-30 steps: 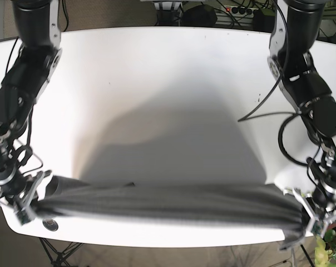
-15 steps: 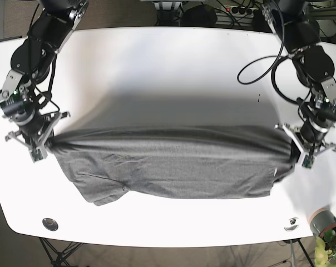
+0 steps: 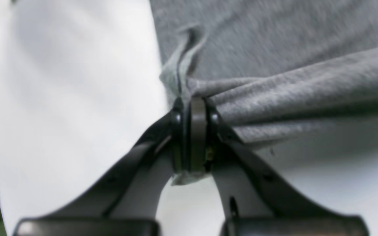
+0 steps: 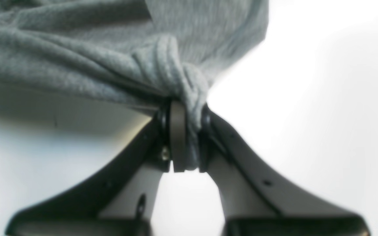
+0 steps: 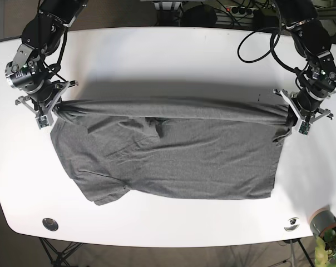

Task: Fold the T-shirt properly
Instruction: 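Lift the grey shirt with both grippers and swing it down flat, then pull the held shirt edge taut and open both grippers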

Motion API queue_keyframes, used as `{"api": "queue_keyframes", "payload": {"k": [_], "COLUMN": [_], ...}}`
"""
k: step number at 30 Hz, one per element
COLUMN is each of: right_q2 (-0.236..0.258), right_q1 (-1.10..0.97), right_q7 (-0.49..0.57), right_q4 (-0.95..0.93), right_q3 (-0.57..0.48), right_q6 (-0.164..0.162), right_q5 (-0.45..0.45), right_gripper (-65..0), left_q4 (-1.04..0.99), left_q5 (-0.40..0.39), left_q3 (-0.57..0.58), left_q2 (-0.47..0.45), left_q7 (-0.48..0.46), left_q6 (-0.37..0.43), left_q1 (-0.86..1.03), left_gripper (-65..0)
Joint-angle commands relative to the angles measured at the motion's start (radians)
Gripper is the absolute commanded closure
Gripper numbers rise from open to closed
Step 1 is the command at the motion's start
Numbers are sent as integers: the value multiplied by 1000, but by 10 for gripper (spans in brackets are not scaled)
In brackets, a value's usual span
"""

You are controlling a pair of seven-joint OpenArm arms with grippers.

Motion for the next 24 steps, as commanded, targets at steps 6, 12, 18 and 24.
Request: {"api": "queue_keyframes", "payload": {"k": [6,12,18,24], "right_q2": [13,-4,-10,-10], "right_q1": [-62,-105,-151,-171], "right_q7": [14,23,55,57], "right_q4": [21,15,13,12], "right_q3": [10,10,10,10], "right_q6": [-2,-2,-2,-2], "right_q5": [-1,-1,-1,-1], "right_gripper": [-35,-35,-41,-54], "left_q4": [16,10,-50,-89], "left_q5": [3,4,4,1], "left_q3": [-6,-8,-22,-105], "left_q2": [-19,-19,-19,2], "left_q7": [-20,-20,-19,-14], "left_q6": [10,10,10,10], "left_q1": [55,94,100,100], "left_gripper": [0,0,0,-262]}}
